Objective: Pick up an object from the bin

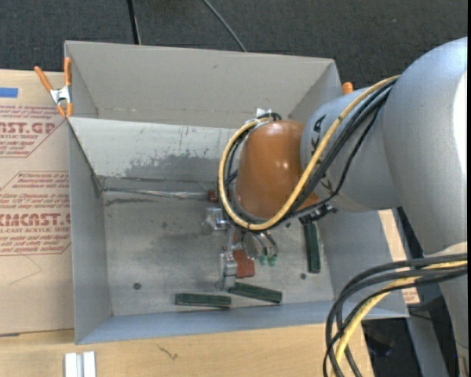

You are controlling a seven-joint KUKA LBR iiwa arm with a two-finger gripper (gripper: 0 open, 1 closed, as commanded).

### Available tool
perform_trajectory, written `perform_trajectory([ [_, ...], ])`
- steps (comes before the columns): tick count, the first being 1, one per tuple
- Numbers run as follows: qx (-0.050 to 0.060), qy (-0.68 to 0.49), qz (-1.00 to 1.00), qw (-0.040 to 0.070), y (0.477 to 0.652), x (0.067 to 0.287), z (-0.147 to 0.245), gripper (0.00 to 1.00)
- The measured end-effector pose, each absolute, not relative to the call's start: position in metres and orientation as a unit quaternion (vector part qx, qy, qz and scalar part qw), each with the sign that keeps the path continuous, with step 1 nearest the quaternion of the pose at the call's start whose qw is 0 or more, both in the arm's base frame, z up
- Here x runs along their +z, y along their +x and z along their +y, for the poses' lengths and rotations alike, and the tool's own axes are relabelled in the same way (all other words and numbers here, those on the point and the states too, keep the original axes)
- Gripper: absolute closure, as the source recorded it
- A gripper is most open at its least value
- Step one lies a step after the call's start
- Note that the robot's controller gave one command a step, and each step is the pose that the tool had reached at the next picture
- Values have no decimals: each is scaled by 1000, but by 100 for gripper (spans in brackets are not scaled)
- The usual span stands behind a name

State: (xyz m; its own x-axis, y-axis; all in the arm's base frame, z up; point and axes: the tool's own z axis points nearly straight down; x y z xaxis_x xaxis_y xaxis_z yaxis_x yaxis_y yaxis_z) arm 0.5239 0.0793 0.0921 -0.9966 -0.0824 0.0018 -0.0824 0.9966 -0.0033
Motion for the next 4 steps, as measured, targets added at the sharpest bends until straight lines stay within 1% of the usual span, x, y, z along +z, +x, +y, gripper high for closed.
perform_trajectory([
  [1, -2, 69, -998, 1, 502, 96, 48, 0],
  [2, 1, 99, -995, 1, 491, 95, 14, 0],
  [3, 0, 251, -968, -3, 492, 76, 24, 0],
  [4, 0, 272, -962, 1, 497, 72, -25, 100],
])
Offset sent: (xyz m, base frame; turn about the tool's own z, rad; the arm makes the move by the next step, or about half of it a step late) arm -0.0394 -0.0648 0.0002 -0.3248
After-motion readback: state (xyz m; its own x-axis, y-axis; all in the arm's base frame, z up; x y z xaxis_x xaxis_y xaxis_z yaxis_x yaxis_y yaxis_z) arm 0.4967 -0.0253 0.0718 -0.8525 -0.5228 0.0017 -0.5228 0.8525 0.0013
